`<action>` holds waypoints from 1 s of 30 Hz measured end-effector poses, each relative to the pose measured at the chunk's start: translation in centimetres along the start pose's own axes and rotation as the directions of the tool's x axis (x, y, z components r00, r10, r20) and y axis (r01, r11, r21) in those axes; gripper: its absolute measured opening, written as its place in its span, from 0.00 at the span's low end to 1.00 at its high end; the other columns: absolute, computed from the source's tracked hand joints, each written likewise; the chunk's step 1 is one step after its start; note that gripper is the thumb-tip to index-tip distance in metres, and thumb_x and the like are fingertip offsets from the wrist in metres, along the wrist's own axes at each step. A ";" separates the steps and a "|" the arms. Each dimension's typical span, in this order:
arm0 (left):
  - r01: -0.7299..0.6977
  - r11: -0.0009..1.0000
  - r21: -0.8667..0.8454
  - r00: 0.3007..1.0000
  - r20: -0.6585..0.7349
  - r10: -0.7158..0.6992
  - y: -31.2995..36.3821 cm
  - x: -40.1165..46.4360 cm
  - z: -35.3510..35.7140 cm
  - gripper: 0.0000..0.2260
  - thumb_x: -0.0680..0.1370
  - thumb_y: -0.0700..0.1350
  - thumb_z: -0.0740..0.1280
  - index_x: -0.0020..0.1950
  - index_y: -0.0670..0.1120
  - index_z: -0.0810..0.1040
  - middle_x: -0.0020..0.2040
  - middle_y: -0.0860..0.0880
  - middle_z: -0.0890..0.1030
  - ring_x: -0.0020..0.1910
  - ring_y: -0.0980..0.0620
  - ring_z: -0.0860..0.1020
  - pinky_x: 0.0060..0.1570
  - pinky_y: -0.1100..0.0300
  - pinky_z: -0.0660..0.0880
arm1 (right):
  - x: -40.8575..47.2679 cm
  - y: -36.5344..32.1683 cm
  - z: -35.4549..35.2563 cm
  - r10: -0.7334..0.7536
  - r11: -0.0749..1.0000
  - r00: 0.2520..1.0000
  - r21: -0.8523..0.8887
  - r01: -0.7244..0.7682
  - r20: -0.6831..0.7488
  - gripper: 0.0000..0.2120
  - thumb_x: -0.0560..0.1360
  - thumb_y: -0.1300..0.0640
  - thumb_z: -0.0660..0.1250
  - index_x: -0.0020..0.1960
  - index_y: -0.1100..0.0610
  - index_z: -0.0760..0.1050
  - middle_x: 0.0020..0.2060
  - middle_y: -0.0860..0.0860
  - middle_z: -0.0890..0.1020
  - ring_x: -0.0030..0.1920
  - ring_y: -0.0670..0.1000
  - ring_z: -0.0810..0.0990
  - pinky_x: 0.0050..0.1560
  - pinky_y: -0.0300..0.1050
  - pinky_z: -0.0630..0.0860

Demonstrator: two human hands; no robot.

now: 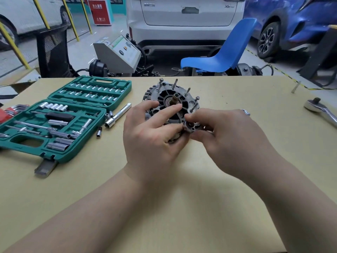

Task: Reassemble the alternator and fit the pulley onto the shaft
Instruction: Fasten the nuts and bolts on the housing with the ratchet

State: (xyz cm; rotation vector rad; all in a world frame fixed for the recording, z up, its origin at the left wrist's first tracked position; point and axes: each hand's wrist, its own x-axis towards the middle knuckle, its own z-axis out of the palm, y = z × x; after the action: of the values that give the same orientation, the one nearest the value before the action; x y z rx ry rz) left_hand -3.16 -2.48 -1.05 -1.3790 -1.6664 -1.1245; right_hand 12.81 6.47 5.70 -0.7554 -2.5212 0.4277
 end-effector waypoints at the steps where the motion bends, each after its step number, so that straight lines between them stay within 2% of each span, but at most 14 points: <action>1: 0.004 1.000 0.006 1.000 -0.003 -0.004 0.0 0.0 0.0 0.06 0.78 0.49 0.79 0.42 0.51 0.91 0.58 0.54 0.88 0.57 0.33 0.82 0.54 0.40 0.81 | 0.3 0.2 -0.1 0.001 1.000 1.000 0.021 -0.002 0.012 0.13 0.77 0.51 0.71 0.60 0.38 0.79 0.47 0.44 0.86 0.50 0.54 0.82 0.48 0.53 0.79; 6: 0.022 1.000 0.021 1.000 -0.023 -0.022 0.1 -0.1 0.2 0.05 0.77 0.49 0.80 0.44 0.49 0.91 0.56 0.53 0.89 0.55 0.35 0.83 0.52 0.43 0.81 | 1.2 1.1 -0.5 -0.013 0.993 0.996 0.116 0.002 0.089 0.14 0.76 0.55 0.74 0.57 0.39 0.82 0.46 0.43 0.86 0.51 0.51 0.83 0.51 0.53 0.80; 9: 0.019 1.000 0.017 0.999 -0.035 -0.018 -0.1 -0.1 0.4 0.04 0.77 0.49 0.80 0.44 0.49 0.91 0.54 0.53 0.89 0.53 0.38 0.83 0.52 0.45 0.81 | 1.1 1.0 -0.6 -0.017 0.992 0.998 0.127 0.010 0.059 0.12 0.76 0.54 0.74 0.56 0.42 0.83 0.43 0.43 0.85 0.46 0.50 0.81 0.49 0.52 0.79; 11: -0.003 1.000 0.024 0.999 -0.035 0.004 -0.3 -0.2 0.5 0.05 0.77 0.50 0.79 0.45 0.50 0.91 0.54 0.53 0.89 0.53 0.38 0.83 0.52 0.46 0.81 | 0.8 0.6 -0.1 -0.031 0.995 0.999 0.096 0.030 0.014 0.09 0.75 0.50 0.74 0.55 0.46 0.82 0.40 0.45 0.84 0.44 0.52 0.81 0.46 0.52 0.79; 14: -0.037 0.999 0.015 0.998 -0.055 0.038 -0.5 -0.2 0.5 0.10 0.81 0.48 0.71 0.45 0.49 0.91 0.52 0.53 0.89 0.53 0.38 0.83 0.51 0.46 0.81 | 0.0 -0.5 1.1 -0.013 1.000 0.999 -0.005 0.013 -0.047 0.11 0.76 0.44 0.70 0.51 0.50 0.76 0.37 0.48 0.82 0.41 0.57 0.80 0.41 0.51 0.77; 16: -0.048 0.999 0.012 0.997 -0.059 0.049 -0.5 -0.3 0.5 0.07 0.79 0.45 0.73 0.45 0.49 0.91 0.50 0.54 0.89 0.52 0.38 0.83 0.51 0.47 0.81 | -0.3 -1.1 1.6 -0.012 0.999 0.997 -0.053 0.008 -0.073 0.11 0.77 0.44 0.67 0.51 0.51 0.73 0.37 0.50 0.81 0.40 0.58 0.79 0.39 0.51 0.75; 18: -0.049 0.999 0.000 0.998 -0.043 0.049 -0.5 -0.3 0.5 0.04 0.78 0.46 0.77 0.45 0.48 0.91 0.48 0.55 0.89 0.51 0.38 0.83 0.51 0.47 0.81 | -0.3 -1.1 1.3 -0.025 0.995 0.998 -0.096 0.019 -0.063 0.09 0.77 0.44 0.67 0.51 0.49 0.73 0.38 0.50 0.81 0.41 0.60 0.79 0.39 0.51 0.75; 21: -0.048 0.999 -0.021 0.998 -0.041 0.048 -0.5 -0.2 0.4 0.06 0.78 0.49 0.80 0.43 0.48 0.91 0.47 0.56 0.89 0.48 0.39 0.84 0.49 0.47 0.81 | 0.4 -0.4 0.0 -0.050 0.990 0.998 -0.130 0.053 0.025 0.09 0.77 0.48 0.69 0.55 0.43 0.72 0.43 0.47 0.83 0.47 0.59 0.80 0.43 0.53 0.78; 23: -0.064 0.998 -0.028 0.997 -0.046 0.063 -0.6 -0.2 0.5 0.06 0.78 0.49 0.80 0.43 0.48 0.91 0.47 0.56 0.90 0.46 0.40 0.84 0.49 0.47 0.81 | 1.1 -0.1 -0.7 -0.063 0.997 0.994 -0.044 0.067 0.095 0.12 0.77 0.54 0.70 0.55 0.39 0.75 0.47 0.44 0.84 0.52 0.54 0.80 0.48 0.53 0.78; 25: -0.072 0.997 -0.035 0.996 -0.051 0.070 -0.6 -0.3 0.6 0.07 0.79 0.49 0.80 0.42 0.48 0.91 0.47 0.56 0.90 0.44 0.42 0.85 0.49 0.47 0.80 | 1.6 0.1 -1.1 -0.047 0.998 0.990 0.044 0.041 0.132 0.14 0.77 0.58 0.71 0.55 0.40 0.79 0.46 0.43 0.84 0.52 0.51 0.80 0.51 0.52 0.78; 28: -0.069 0.997 -0.041 0.996 -0.051 0.067 -0.8 -0.3 0.7 0.06 0.78 0.50 0.80 0.44 0.49 0.91 0.47 0.56 0.90 0.44 0.42 0.85 0.50 0.48 0.81 | 1.3 0.4 -0.9 -0.025 0.998 0.995 0.058 0.019 0.092 0.09 0.76 0.52 0.73 0.55 0.44 0.81 0.40 0.44 0.83 0.46 0.52 0.79 0.48 0.53 0.78; 30: -0.077 0.997 -0.023 0.995 -0.064 0.076 -0.8 -0.4 0.7 0.06 0.78 0.50 0.80 0.44 0.49 0.91 0.46 0.55 0.90 0.45 0.42 0.85 0.49 0.49 0.81 | 0.7 0.0 -0.3 -0.013 0.999 0.999 0.042 0.012 0.033 0.09 0.74 0.46 0.73 0.51 0.47 0.79 0.38 0.46 0.81 0.43 0.54 0.79 0.44 0.52 0.78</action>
State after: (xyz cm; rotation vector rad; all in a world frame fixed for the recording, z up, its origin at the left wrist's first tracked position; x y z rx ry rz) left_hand -3.83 -2.05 -1.82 -1.3969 -1.5469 -1.1373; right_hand 12.45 6.96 6.21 -0.7219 -2.5384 0.4910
